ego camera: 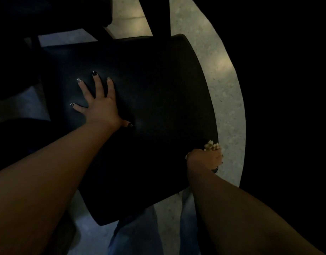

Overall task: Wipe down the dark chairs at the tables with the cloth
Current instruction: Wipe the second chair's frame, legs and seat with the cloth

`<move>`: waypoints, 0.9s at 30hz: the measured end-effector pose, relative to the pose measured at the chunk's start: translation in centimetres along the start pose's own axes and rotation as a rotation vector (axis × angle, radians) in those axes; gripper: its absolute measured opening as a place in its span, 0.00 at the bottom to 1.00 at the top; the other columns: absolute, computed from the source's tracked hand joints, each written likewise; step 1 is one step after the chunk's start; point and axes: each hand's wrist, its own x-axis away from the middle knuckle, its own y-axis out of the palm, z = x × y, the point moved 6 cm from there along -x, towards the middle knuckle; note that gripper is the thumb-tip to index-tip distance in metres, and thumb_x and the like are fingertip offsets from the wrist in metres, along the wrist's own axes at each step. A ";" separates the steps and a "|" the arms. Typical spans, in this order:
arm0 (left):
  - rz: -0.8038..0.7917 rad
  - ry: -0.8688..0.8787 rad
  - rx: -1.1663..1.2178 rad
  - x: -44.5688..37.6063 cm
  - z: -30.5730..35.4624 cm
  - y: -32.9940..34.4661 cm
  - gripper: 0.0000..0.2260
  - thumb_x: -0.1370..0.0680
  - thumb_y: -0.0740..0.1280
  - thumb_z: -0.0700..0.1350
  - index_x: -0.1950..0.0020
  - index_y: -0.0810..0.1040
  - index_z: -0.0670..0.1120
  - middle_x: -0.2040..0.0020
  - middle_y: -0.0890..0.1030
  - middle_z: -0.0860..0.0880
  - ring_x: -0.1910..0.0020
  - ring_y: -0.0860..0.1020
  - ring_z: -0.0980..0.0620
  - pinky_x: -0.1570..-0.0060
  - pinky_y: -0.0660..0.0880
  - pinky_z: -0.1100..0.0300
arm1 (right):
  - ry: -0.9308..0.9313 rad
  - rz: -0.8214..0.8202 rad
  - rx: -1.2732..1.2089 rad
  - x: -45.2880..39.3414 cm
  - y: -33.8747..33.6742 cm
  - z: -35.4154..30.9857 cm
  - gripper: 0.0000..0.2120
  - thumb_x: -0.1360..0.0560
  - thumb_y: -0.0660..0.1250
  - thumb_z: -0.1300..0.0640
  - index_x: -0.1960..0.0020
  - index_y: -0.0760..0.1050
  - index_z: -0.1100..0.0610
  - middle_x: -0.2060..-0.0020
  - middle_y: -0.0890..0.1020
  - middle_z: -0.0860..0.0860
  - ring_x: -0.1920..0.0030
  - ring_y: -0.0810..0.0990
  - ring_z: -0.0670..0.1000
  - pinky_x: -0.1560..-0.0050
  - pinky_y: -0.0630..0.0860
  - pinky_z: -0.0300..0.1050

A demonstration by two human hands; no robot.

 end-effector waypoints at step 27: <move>0.008 0.127 0.139 -0.5 -3.4 -1.6 0.65 0.40 0.81 0.57 0.21 0.36 0.48 0.22 0.31 0.48 0.23 0.34 0.44 0.26 0.48 0.35 | -1.829 -0.442 0.393 10.7 7.0 -22.9 0.30 0.23 0.55 0.67 0.24 0.50 0.64 0.24 0.50 0.61 0.23 0.45 0.60 0.24 0.42 0.51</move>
